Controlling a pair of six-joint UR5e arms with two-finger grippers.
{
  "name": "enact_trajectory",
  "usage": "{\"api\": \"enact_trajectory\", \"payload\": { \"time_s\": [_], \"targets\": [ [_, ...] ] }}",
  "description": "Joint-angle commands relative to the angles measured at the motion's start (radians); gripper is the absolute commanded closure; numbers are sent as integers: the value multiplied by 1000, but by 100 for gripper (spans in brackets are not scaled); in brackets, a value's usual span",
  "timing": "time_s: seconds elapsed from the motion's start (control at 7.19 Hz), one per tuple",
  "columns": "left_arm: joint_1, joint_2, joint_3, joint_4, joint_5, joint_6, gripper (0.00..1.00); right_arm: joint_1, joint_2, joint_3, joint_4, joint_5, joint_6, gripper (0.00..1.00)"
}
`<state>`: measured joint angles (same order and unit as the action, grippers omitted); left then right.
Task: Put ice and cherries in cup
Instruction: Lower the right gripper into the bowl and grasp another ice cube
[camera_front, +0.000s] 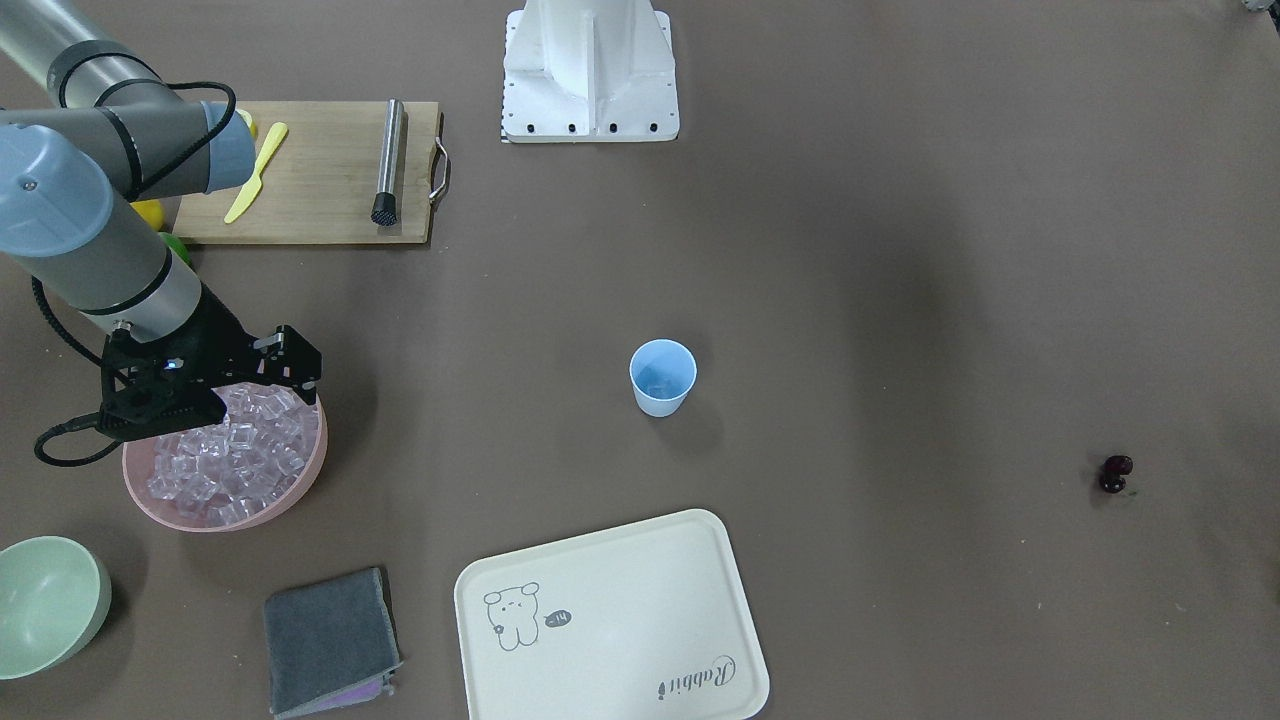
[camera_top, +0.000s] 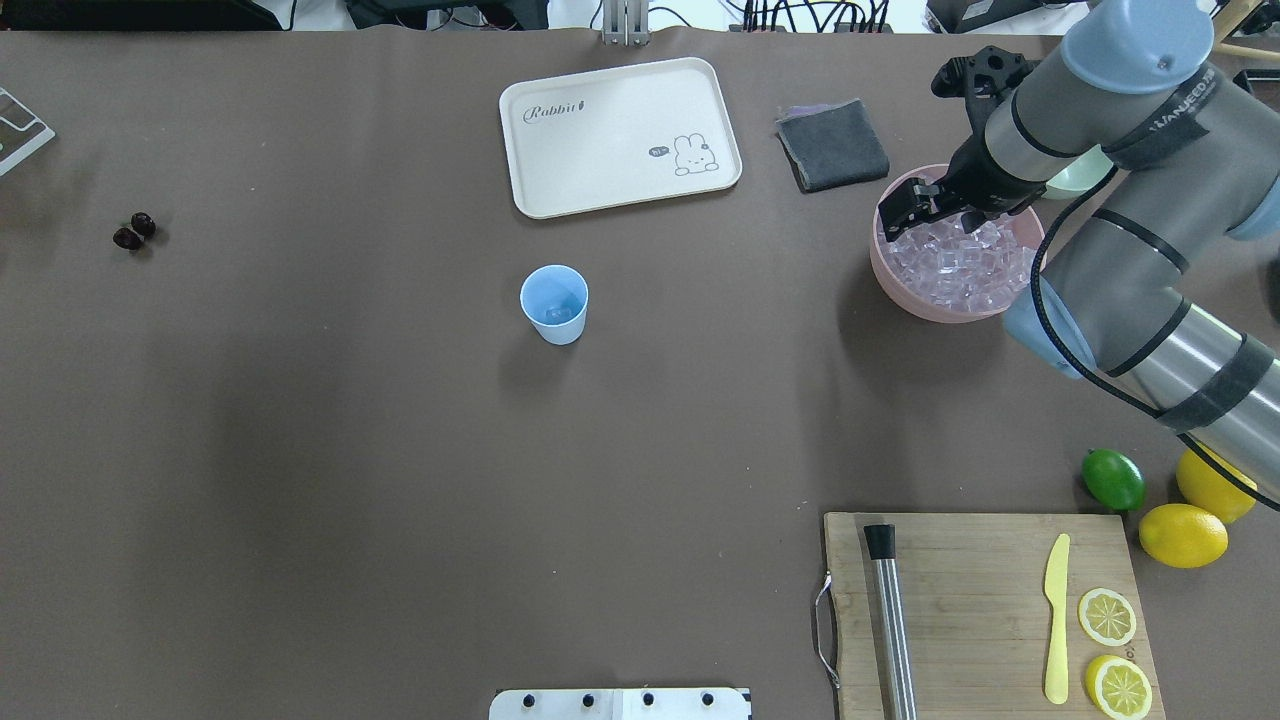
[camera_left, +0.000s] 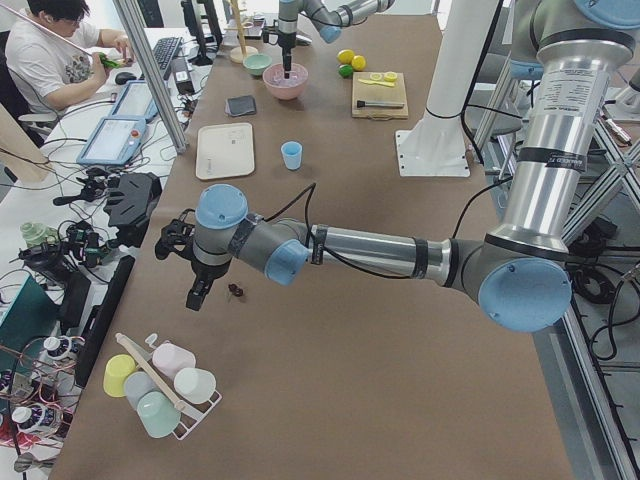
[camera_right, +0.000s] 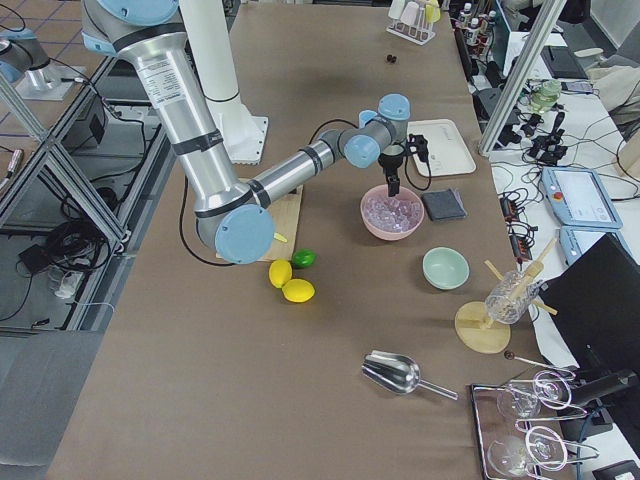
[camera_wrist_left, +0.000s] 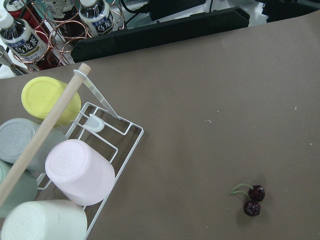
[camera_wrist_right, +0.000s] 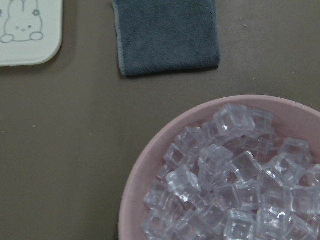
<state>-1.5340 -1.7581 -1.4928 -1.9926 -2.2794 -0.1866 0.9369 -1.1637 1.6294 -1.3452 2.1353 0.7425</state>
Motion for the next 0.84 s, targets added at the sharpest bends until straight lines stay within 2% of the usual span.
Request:
{"api": "enact_trajectory", "payload": {
  "time_s": [0.0, 0.7],
  "targets": [
    [0, -1, 3, 0, 0, 3, 3, 2, -22, -78, 124, -2, -14, 2],
    [0, 5, -4, -2, 0, 1, 3, 2, -33, -103, 124, -29, -118, 2]
  ]
}}
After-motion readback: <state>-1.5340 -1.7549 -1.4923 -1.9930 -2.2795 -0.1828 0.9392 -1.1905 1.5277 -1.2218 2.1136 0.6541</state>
